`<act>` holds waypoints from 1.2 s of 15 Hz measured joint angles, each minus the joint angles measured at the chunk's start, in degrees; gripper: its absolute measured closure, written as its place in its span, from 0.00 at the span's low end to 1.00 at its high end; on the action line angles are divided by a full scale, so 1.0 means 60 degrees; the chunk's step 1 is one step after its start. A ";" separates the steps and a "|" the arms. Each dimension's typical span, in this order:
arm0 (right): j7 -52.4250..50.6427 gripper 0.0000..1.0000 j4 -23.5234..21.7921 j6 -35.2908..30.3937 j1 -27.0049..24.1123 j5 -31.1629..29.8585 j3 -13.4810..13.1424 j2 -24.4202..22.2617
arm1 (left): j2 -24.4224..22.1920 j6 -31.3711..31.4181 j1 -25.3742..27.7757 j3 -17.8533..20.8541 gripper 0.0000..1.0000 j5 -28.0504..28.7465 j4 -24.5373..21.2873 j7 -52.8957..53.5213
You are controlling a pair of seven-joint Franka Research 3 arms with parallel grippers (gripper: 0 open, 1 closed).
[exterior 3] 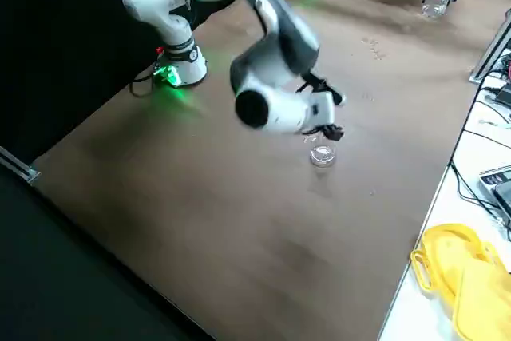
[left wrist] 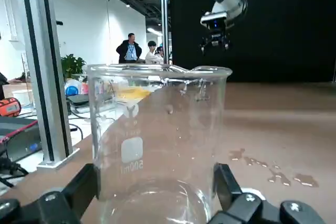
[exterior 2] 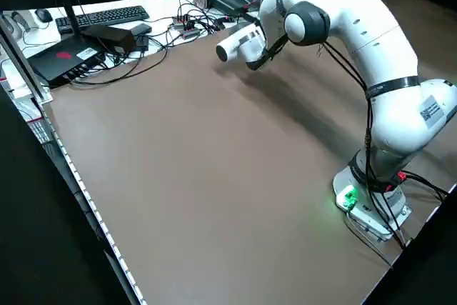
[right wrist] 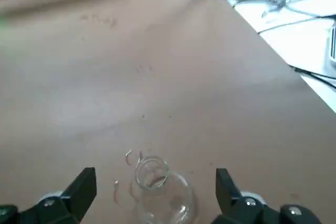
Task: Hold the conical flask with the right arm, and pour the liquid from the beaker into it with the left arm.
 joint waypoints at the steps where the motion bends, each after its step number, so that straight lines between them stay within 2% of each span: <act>1: -0.0396 0.00 -0.0001 -0.0214 -0.0222 0.0475 0.0000 0.0281 | -0.0103 0.0063 -0.0037 0.0002 0.04 0.0000 0.0004 -0.0046; 5: -0.1585 0.00 0.0002 -0.1122 -0.0866 0.1958 0.0005 0.1546 | -0.0544 0.0513 -0.0374 0.0020 0.04 0.0020 0.0008 -0.0827; 8: -0.2422 0.00 0.0052 -0.1371 -0.0976 0.2523 0.0017 0.2182 | -0.0844 0.0971 -0.0641 0.0017 0.04 0.0180 0.0009 -0.1512; 14: -0.2759 0.01 0.0195 -0.1763 -0.0975 0.2769 0.0175 0.2368 | -0.1288 0.1615 -0.0963 -0.0001 0.04 0.0889 0.0009 -0.2929; 15: -0.2869 0.05 0.0195 -0.1827 -0.0975 0.2770 0.0238 0.2371 | -0.1337 0.1691 -0.1016 -0.0002 0.04 0.0968 0.0009 -0.3053; 18: -0.3414 0.07 0.0195 -0.2096 -0.0974 0.2781 0.0393 0.2422 | -0.1505 0.1924 -0.1256 0.0002 0.04 0.1033 0.0009 -0.3286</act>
